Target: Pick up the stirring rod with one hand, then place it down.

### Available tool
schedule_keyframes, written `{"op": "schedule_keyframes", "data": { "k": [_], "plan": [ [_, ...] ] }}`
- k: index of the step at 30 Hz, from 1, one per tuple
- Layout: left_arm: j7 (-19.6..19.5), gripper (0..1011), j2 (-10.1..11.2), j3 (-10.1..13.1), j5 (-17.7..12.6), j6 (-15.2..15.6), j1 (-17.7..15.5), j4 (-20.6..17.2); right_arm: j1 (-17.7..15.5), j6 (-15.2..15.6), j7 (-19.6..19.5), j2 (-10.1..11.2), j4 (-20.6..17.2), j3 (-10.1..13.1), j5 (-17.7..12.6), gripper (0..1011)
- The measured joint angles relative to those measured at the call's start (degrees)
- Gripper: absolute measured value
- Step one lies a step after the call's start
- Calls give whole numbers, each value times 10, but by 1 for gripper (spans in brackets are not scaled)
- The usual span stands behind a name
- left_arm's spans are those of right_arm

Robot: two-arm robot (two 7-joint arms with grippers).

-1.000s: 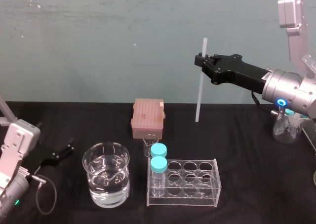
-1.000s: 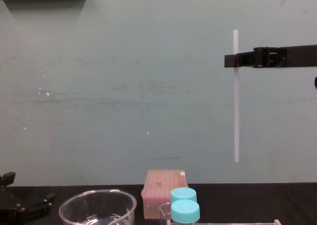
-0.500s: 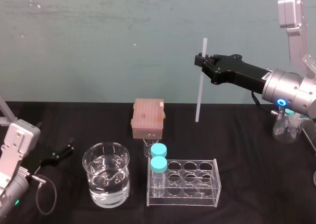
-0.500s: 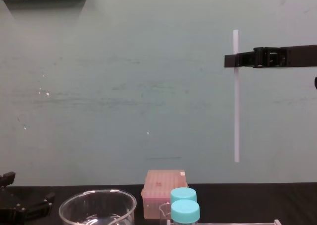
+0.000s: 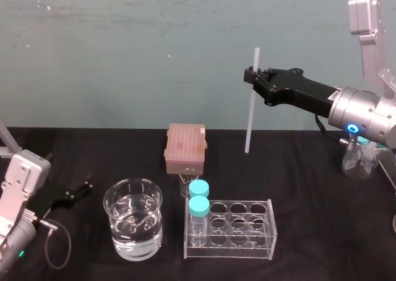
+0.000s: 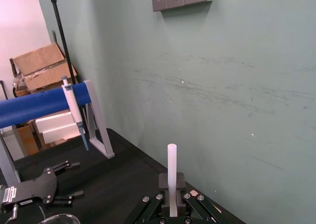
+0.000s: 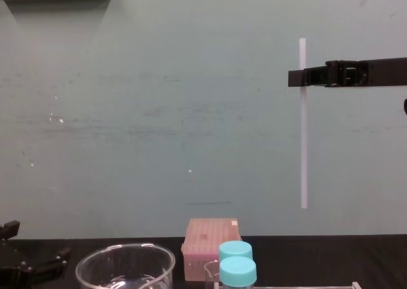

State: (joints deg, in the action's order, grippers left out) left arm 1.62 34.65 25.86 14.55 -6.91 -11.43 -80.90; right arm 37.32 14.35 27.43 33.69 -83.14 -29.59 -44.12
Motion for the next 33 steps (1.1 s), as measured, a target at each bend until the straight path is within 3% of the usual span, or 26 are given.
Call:
{"op": "schedule_keyframes", "data": {
  "k": [5, 11, 15, 21, 27, 33],
  "plan": [
    [0, 1005, 0, 0, 0, 0, 0, 0, -1, -1, 0, 0, 0, 2, 0, 72],
    [0, 1005, 0, 0, 0, 0, 0, 0, -25, -7, 2, 12, -37, 22, -9, 72],
    [0, 1005, 0, 0, 0, 0, 0, 0, -49, -1, 5, 35, -74, 39, -27, 72],
    [0, 1005, 0, 0, 0, 0, 0, 0, -106, 4, 17, 91, -137, 67, -61, 72],
    [0, 1005, 0, 0, 0, 0, 0, 0, -175, -18, 46, 151, -174, 80, -83, 72],
    [0, 1005, 0, 0, 0, 0, 0, 0, -205, -55, 69, 166, -180, 83, -83, 72]
  ]
}}
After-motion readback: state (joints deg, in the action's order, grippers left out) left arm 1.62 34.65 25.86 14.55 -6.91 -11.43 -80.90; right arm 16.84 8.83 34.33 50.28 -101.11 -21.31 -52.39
